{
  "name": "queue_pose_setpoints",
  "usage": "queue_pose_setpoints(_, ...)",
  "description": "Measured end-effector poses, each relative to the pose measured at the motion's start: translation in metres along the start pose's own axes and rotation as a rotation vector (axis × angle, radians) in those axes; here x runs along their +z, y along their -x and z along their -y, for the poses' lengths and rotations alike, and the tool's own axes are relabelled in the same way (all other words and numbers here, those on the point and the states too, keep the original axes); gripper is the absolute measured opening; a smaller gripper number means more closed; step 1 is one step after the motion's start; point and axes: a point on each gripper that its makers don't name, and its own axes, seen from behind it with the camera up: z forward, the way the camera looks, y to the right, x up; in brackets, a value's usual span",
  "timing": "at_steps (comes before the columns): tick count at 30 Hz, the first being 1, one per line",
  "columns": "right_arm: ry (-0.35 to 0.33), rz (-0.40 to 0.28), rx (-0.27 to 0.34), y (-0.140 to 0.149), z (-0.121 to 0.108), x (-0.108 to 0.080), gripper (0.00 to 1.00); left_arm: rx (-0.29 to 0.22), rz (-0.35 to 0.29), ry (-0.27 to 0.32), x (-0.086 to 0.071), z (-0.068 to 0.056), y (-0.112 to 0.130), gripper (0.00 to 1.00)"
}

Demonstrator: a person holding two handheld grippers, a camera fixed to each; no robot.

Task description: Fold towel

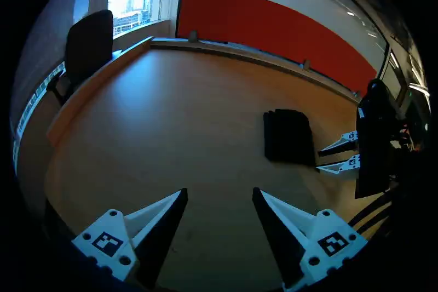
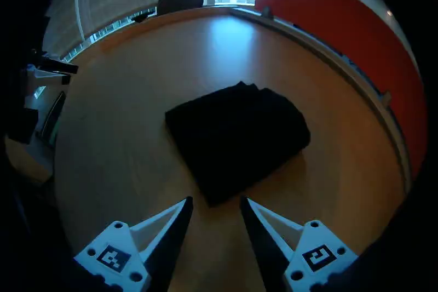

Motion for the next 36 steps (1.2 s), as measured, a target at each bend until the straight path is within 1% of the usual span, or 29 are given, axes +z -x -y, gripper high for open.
queue_pose_setpoints(6, 0.002, 0.0, 0.015, 0.001, 0.001, 0.003, 0.67, -0.002, 0.004, 0.002, -0.001, 0.0, 0.003, 0.88)
queue_pose_setpoints(8, 0.002, -0.001, 0.017, 0.0, 0.001, 0.005, 0.63, -0.001, 0.004, 0.002, -0.001, -0.001, 0.003, 0.88)
queue_pose_setpoints(10, 0.0, -0.001, 0.024, 0.0, 0.001, 0.007, 0.54, -0.001, 0.004, 0.003, -0.001, -0.001, 0.004, 0.88)
queue_pose_setpoints(12, -0.001, -0.001, 0.032, -0.001, 0.002, 0.009, 0.48, -0.002, 0.004, 0.004, -0.002, -0.001, 0.004, 0.88)
queue_pose_setpoints(16, 0.002, -0.003, 0.052, -0.002, 0.0, 0.012, 0.45, -0.008, 0.002, 0.005, -0.002, -0.001, 0.004, 0.88)
queue_pose_setpoints(22, 0.011, -0.003, 0.059, -0.002, -0.002, 0.013, 0.22, -0.011, 0.0, 0.003, -0.003, 0.0, 0.003, 0.88)
queue_pose_setpoints(26, 0.018, -0.005, 0.067, -0.001, -0.004, 0.012, 0.1, -0.013, 0.0, 0.003, -0.003, 0.001, 0.003, 0.88)
queue_pose_setpoints(32, 0.022, -0.005, 0.078, 0.001, -0.007, 0.011, 0.08, -0.011, 0.001, 0.003, -0.004, 0.001, 0.004, 0.88)
queue_pose_setpoints(36, 0.029, -0.008, 0.067, 0.0, -0.009, 0.008, 0.08, -0.01, 0.001, 0.004, -0.004, 0.0, 0.004, 0.88)
